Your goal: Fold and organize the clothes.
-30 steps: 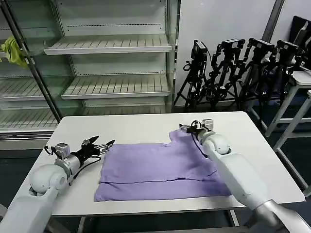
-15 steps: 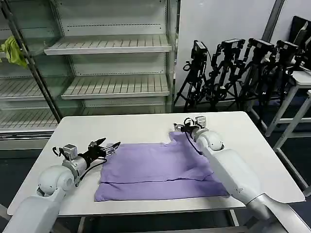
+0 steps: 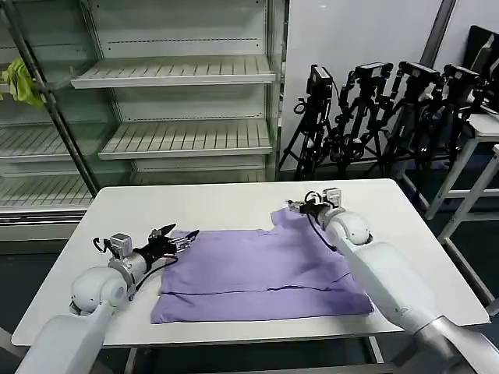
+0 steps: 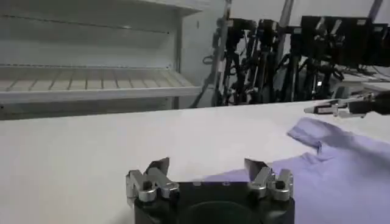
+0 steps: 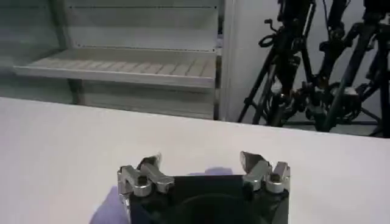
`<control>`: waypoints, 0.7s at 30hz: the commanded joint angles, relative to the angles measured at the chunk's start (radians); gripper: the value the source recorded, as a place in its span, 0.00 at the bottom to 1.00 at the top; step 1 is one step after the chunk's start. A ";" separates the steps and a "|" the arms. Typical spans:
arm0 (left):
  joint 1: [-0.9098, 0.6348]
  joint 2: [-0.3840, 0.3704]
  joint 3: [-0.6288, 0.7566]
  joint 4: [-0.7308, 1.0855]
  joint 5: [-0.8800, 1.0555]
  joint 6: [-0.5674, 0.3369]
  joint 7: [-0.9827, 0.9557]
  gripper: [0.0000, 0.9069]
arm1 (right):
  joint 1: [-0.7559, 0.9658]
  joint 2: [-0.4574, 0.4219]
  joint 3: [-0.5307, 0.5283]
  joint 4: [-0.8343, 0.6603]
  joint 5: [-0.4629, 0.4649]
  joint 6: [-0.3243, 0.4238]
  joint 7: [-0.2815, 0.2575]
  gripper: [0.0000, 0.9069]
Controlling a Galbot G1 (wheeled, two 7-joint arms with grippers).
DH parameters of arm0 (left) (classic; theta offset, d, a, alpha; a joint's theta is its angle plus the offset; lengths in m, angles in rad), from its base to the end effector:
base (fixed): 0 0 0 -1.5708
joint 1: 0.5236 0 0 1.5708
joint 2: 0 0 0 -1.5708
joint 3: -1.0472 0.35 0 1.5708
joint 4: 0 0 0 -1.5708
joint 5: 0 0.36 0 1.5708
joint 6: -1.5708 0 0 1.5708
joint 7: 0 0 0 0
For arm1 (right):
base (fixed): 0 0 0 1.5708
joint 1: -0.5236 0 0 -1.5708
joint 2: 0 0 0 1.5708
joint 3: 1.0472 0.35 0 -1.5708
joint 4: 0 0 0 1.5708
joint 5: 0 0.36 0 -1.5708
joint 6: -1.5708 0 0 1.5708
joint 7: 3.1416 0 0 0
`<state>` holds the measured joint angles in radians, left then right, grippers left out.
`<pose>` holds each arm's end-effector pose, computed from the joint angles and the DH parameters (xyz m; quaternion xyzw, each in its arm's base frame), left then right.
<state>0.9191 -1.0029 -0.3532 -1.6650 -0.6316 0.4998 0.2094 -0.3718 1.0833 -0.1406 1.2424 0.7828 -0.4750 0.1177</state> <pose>0.3885 0.1188 -0.2516 -0.2044 -0.9597 0.0242 0.1914 0.5284 -0.0327 -0.2304 0.1297 -0.9665 0.0330 0.2190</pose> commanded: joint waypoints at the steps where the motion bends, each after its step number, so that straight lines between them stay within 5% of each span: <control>1: -0.008 -0.017 0.006 0.018 0.013 -0.002 0.001 0.93 | -0.005 -0.033 0.003 0.020 0.005 -0.001 0.001 1.00; 21: -0.039 -0.019 0.021 0.104 0.052 -0.019 0.012 0.93 | -0.028 -0.023 0.025 0.003 -0.020 0.018 -0.005 1.00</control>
<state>0.8831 -1.0198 -0.3335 -1.5832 -0.5879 0.4828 0.2207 -0.4018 1.0682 -0.1126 1.2421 0.7619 -0.4582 0.1129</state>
